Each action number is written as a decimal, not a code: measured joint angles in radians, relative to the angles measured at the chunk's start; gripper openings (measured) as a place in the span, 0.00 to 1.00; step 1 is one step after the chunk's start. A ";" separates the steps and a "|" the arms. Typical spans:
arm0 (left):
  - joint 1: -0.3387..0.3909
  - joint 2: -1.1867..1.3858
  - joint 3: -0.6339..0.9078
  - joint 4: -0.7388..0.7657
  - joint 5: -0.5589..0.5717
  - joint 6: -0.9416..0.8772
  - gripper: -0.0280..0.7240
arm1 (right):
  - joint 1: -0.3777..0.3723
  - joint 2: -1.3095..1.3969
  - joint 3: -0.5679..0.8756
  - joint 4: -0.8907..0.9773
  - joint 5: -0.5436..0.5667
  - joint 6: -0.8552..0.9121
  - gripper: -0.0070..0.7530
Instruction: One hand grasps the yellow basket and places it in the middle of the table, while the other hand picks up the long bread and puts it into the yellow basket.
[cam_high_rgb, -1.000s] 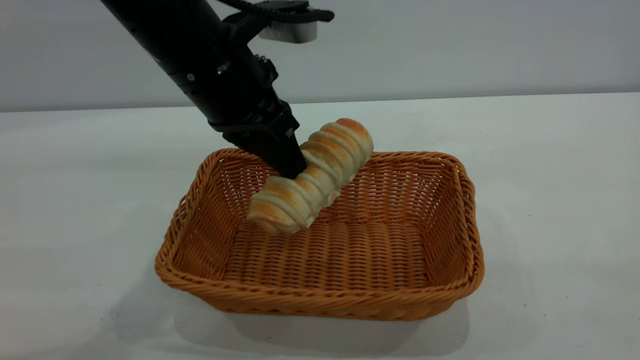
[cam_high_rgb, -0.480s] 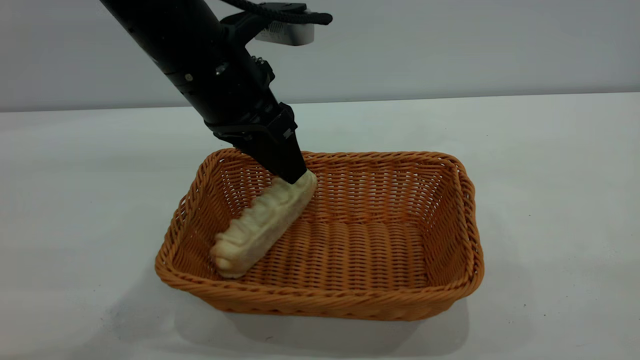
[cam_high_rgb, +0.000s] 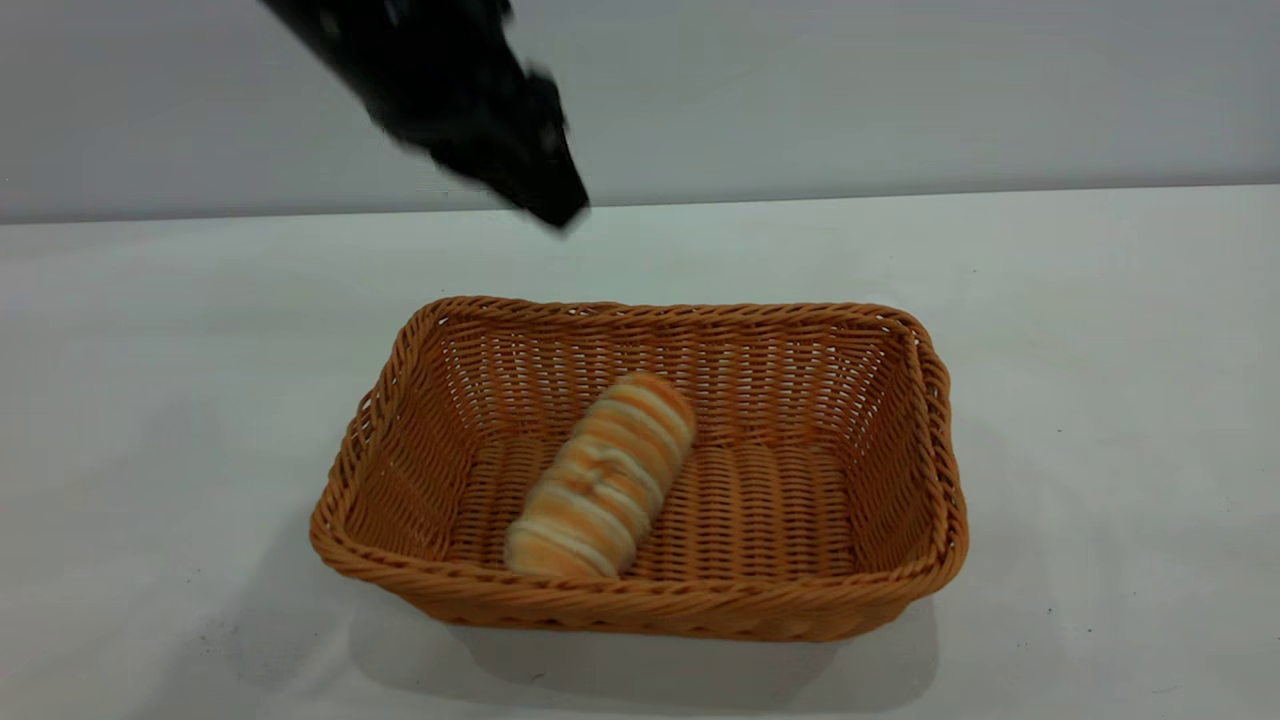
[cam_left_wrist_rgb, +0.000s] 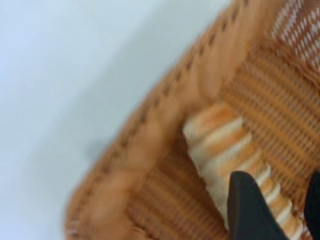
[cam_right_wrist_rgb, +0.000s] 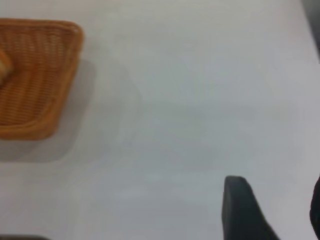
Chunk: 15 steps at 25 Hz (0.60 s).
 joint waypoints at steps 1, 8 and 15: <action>0.000 -0.029 0.000 0.020 -0.004 -0.010 0.46 | 0.000 0.000 0.004 -0.009 -0.003 0.000 0.50; 0.000 -0.297 0.001 0.107 0.014 -0.086 0.44 | 0.000 0.000 0.013 -0.018 -0.022 0.000 0.44; 0.000 -0.564 0.097 0.320 0.126 -0.278 0.44 | 0.000 0.000 0.013 -0.018 -0.022 0.000 0.35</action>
